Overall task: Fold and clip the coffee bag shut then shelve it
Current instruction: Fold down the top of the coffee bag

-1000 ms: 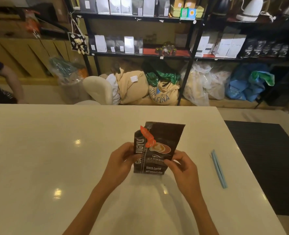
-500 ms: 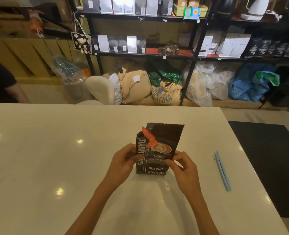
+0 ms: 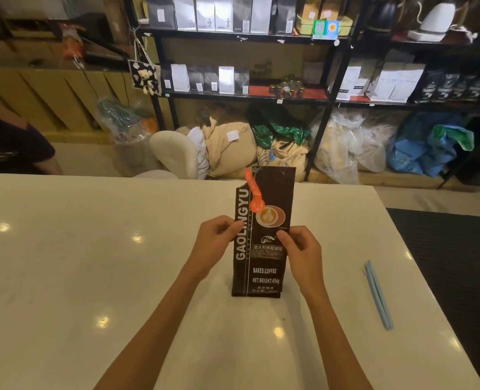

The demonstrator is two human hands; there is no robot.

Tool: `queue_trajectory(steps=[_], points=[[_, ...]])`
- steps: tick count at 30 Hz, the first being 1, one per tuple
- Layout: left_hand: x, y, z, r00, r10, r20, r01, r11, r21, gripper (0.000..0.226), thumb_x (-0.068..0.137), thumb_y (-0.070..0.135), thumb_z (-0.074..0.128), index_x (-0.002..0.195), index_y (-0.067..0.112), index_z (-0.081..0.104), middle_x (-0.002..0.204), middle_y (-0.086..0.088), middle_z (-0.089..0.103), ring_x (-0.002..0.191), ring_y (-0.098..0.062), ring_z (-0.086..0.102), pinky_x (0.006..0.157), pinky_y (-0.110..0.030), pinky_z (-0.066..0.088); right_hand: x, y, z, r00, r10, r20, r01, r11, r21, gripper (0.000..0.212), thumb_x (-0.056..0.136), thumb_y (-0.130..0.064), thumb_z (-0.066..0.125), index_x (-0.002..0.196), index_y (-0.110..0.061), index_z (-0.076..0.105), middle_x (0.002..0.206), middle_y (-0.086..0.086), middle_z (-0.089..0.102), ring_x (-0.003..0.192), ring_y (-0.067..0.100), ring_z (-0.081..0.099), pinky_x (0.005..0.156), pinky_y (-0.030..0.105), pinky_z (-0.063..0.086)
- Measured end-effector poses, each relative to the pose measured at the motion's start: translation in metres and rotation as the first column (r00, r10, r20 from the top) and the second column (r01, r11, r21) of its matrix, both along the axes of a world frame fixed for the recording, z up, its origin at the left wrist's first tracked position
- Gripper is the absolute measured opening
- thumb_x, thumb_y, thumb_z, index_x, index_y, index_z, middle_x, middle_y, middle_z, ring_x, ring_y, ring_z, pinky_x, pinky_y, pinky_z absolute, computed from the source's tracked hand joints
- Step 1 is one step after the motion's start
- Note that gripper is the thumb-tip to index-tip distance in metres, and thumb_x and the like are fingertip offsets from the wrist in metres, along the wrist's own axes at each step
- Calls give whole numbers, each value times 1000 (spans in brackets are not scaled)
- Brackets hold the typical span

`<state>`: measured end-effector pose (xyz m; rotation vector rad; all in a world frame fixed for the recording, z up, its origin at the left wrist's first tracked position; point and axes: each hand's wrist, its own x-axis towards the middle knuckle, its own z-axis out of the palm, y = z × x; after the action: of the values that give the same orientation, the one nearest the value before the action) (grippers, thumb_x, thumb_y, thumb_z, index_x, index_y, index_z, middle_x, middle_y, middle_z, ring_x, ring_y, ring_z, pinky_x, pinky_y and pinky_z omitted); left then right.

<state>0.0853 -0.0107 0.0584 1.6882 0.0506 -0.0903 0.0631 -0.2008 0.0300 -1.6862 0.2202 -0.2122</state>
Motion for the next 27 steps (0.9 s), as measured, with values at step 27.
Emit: queue_trajectory(steps=[27], points=[[17,-2,-10,973,-193,128,180,978,111,47,84,5,71,128,18,64,112,-7,72,98,-15,70,77,-21,60,19,-18,0,987,103,123,-72,969,-236,27,86,-7,72,111,-16,75,105,0,75,97,5,68,85,32,59]])
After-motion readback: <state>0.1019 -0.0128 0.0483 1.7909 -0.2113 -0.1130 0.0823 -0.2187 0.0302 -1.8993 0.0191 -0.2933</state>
